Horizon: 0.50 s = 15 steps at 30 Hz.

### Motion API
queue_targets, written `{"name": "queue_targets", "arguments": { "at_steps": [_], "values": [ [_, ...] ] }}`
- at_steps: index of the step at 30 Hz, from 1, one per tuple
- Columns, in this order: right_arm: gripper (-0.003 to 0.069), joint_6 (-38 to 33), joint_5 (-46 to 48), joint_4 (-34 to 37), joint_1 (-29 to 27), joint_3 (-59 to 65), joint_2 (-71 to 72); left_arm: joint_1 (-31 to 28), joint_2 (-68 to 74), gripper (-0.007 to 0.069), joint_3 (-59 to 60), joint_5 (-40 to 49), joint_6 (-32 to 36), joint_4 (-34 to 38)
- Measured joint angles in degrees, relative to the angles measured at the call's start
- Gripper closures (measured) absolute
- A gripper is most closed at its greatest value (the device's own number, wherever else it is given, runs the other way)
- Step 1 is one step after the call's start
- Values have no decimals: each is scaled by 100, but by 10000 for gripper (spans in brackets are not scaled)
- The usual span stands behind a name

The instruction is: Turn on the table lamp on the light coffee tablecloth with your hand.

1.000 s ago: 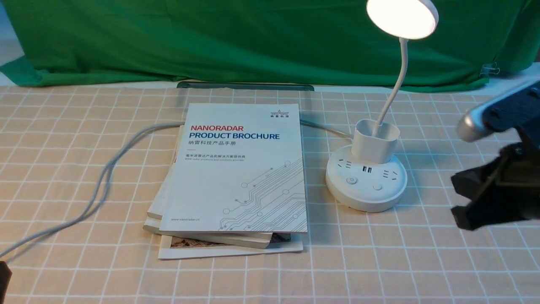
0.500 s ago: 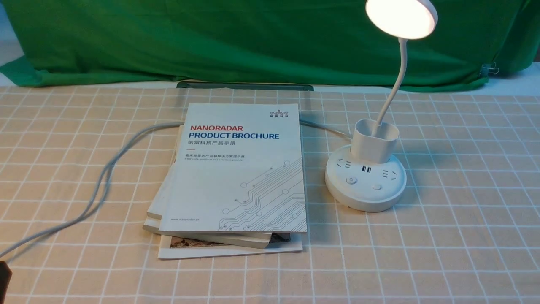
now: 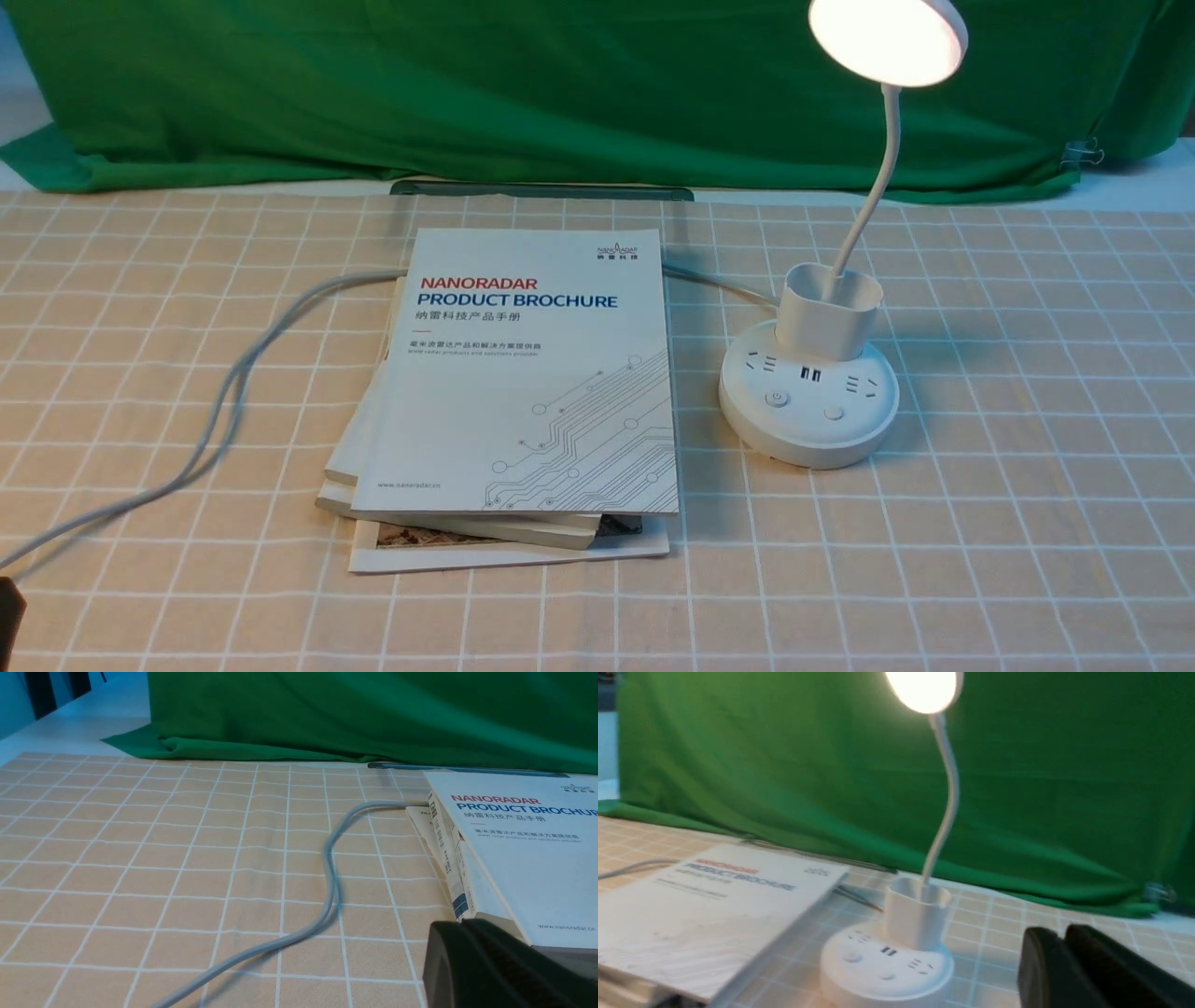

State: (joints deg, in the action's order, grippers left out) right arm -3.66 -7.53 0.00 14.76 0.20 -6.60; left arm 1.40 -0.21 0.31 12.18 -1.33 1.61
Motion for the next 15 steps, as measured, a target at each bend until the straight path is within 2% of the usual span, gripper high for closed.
{"name": "queue_targets", "arguments": {
  "at_steps": [3,4,6,9,15],
  "values": [
    [540,84,178,0,-556,26,68,0,0,603,0,0,0,0],
    [531,120,385,0,-1027,39,80,0,0,603,0,0,0,0],
    [529,207,494,0,-1310,39,89,0,0,603,0,0,0,0],
    [521,490,784,-93,-1529,39,270,0,0,603,0,0,0,0],
    [509,700,1589,-120,-1542,39,637,0,0,603,0,0,0,0]
  ]
}}
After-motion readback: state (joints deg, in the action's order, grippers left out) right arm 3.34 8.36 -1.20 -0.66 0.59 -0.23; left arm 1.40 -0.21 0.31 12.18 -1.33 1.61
